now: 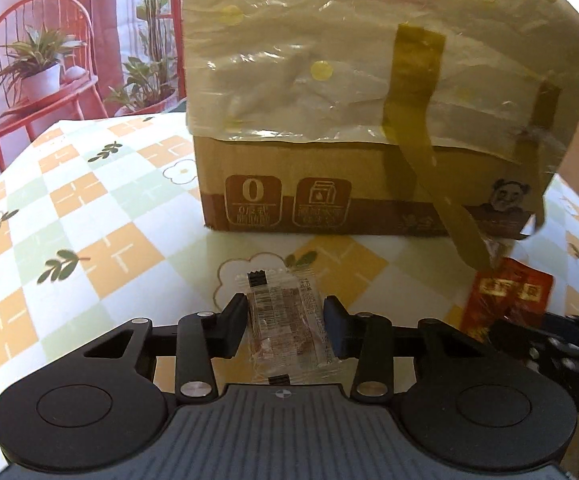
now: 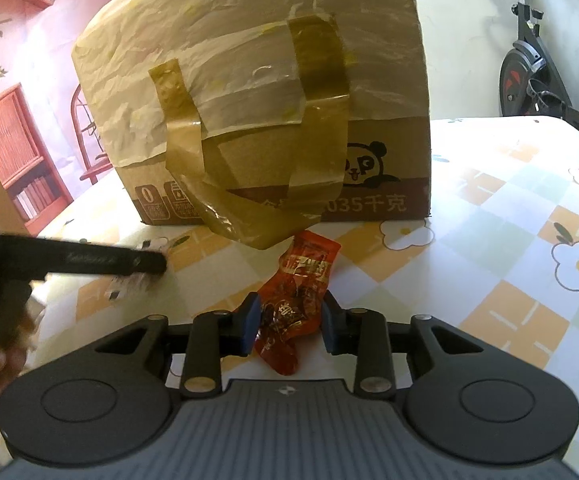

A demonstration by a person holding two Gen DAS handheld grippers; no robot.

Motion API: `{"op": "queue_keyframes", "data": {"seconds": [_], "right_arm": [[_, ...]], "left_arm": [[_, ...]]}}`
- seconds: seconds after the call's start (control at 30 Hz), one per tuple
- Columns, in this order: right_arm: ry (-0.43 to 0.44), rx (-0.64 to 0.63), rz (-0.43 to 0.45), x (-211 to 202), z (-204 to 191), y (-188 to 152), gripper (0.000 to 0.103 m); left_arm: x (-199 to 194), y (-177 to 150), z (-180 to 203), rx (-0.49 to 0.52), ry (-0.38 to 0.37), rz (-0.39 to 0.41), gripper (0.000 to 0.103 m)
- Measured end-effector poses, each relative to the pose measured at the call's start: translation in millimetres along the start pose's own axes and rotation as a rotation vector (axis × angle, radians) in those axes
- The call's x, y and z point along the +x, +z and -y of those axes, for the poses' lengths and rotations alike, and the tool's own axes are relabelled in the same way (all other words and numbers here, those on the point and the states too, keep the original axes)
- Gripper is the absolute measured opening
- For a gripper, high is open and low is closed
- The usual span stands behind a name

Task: Organize snacks
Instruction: 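Grasp the clear packet with the left tool while the right tool grasps the red packet, then lift both packets over the box and open both tools to drop them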

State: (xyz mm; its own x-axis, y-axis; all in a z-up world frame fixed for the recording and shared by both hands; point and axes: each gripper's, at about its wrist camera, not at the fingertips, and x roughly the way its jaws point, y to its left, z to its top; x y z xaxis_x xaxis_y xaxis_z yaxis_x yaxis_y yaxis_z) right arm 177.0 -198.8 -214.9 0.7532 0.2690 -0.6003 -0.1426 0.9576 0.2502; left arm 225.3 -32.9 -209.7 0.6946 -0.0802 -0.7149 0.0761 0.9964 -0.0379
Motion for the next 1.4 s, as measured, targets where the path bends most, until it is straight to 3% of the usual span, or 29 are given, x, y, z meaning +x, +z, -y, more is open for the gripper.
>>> {"op": "queue_keyframes", "data": {"seconds": [0.33, 0.63, 0.83, 1.13, 1.3, 1.4], "right_arm": [[0.008, 0.082, 0.016, -7.0, 12.7, 1.4, 0.032], [-0.075, 0.142, 0.019, -27.8, 29.4, 1.7, 0.032], [-0.13, 0.194, 0.071, -54.7, 49.4, 9.0, 0.032], [-0.091, 0.107, 0.301, -105.7, 37.1, 76.5, 0.032], [-0.042, 0.037, 0.382, -118.7, 22.3, 122.4, 0.032], [-0.025, -0.018, 0.405, -115.8, 11.4, 146.3, 0.032]], "left_arm": [[-27.1, 0.1, -6.7, -0.011, -0.041, 0.053, 0.044], [-25.4, 1.9, -7.3, -0.004, -0.071, 0.064, 0.044], [-50.7, 17.1, -5.1, 0.058, -0.056, 0.177, 0.044], [-108.9, 74.2, -6.3, 0.083, -0.116, 0.4, 0.044], [-115.4, 115.2, 0.4, 0.093, -0.136, 0.478, 0.044], [-108.8, 141.2, 2.0, 0.073, -0.163, 0.484, 0.044]]}}
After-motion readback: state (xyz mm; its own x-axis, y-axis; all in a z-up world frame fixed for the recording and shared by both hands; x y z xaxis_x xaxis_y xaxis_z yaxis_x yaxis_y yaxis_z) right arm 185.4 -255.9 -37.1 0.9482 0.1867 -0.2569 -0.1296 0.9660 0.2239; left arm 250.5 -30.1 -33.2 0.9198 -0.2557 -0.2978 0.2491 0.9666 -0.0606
